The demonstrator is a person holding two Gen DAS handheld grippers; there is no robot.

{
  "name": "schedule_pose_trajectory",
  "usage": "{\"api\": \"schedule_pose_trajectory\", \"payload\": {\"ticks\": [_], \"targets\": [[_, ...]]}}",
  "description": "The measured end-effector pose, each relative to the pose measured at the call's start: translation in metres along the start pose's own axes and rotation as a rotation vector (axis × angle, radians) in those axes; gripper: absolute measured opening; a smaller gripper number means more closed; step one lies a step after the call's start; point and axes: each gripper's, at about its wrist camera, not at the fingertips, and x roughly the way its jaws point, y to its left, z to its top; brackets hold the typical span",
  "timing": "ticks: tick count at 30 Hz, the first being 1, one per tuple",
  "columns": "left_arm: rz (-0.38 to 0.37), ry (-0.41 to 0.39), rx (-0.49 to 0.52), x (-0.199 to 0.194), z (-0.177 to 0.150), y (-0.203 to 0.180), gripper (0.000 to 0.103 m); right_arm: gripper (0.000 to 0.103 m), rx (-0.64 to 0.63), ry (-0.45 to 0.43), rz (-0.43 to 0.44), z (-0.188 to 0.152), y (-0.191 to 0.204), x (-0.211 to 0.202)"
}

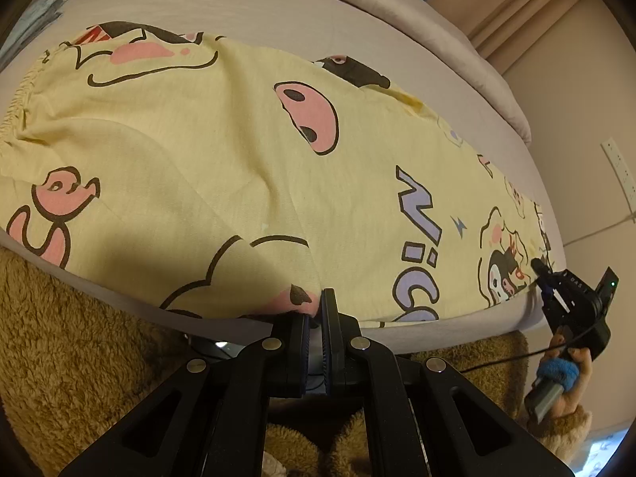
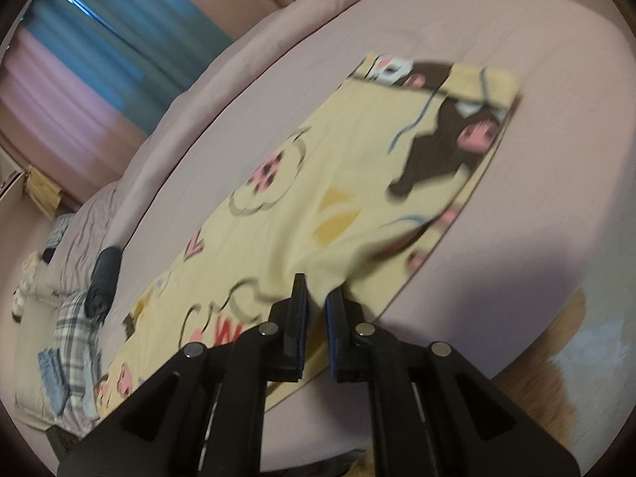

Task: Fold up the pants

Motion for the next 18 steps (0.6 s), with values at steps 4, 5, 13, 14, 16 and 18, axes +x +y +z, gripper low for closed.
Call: {"api": "schedule_pose_trajectory", "payload": {"ticks": [4,5,13,14,16,18], "targets": [[-0.001,0.001,0.0,0.0,0.0,0.0,0.004,0.01,0.044,-0.017,-0.01,0.015,-0.018,-0.002],[-0.002,0.001,-0.001,0.0,0.0,0.0,0.004,0.01,0.05,-0.025,-0.029,0.017,-0.021,-0.003],[0.001,0.005,0.005,0.0,0.0,0.001,0.004,0.01,0.107,-0.062,-0.049,0.031,-0.039,-0.014],[-0.001,0.005,0.002,0.0,0.0,0.001,0.004,0.01,0.107,-0.066,-0.058,0.032,-0.039,-0.015],[-0.003,0.006,0.002,0.0,0.0,0.001,0.004,0.012,0.106,-0.081,-0.082,0.035,-0.041,-0.016],[-0.005,0.009,0.002,0.0,0.0,0.001,0.004,0.014,0.107,-0.096,-0.103,0.039,-0.044,-0.018]]}}
